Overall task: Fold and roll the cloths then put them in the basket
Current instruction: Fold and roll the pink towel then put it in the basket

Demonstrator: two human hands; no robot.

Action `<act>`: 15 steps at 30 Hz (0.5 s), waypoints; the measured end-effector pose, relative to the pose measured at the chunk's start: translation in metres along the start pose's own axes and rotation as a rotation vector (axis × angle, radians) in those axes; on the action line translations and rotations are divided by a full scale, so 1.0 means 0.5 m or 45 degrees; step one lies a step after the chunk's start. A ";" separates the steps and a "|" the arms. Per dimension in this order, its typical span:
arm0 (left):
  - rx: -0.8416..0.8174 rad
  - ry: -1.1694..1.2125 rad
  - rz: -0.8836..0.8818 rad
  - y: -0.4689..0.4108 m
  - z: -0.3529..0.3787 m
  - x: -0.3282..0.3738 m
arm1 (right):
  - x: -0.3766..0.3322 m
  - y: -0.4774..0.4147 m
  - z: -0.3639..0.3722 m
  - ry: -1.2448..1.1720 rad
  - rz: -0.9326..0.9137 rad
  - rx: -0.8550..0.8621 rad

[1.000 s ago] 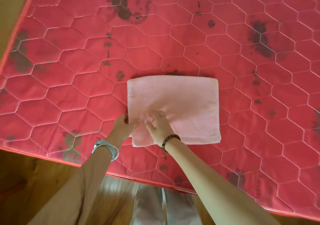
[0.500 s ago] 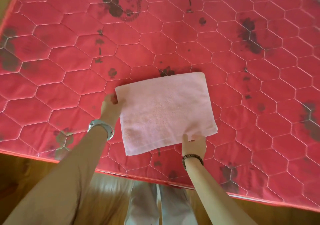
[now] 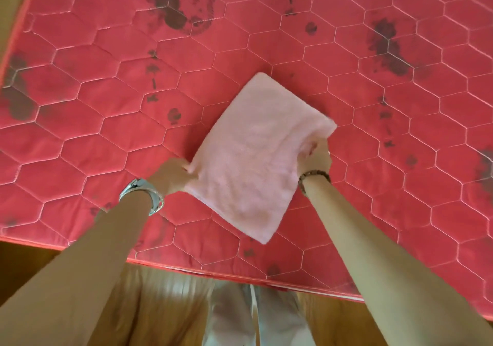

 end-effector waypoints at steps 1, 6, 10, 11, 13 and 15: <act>-0.150 -0.056 -0.032 0.010 0.031 -0.015 | -0.028 -0.014 0.002 0.008 -0.073 -0.004; -0.438 0.086 -0.214 0.054 0.130 -0.083 | -0.116 -0.044 0.040 0.066 -0.351 -0.198; -0.102 0.170 -0.087 0.054 0.118 -0.081 | -0.087 -0.024 0.035 -0.026 -0.358 -0.283; -0.024 0.227 -0.051 0.059 0.116 -0.077 | -0.069 -0.017 0.029 -0.045 -0.349 -0.291; 0.095 0.351 0.061 0.077 0.110 -0.061 | -0.028 0.006 0.017 -0.032 -0.374 -0.300; 0.139 0.356 0.203 0.092 0.111 -0.044 | 0.019 0.037 0.013 0.004 -0.405 -0.352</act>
Point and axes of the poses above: each hand's wrist, its own y-axis away from the middle knuckle, its own z-axis out of the palm, x = y × z, the point moved 10 cm from there along -y, towards the middle knuckle, and after that the axes turned 6 degrees about y, right-handed, at the moved point
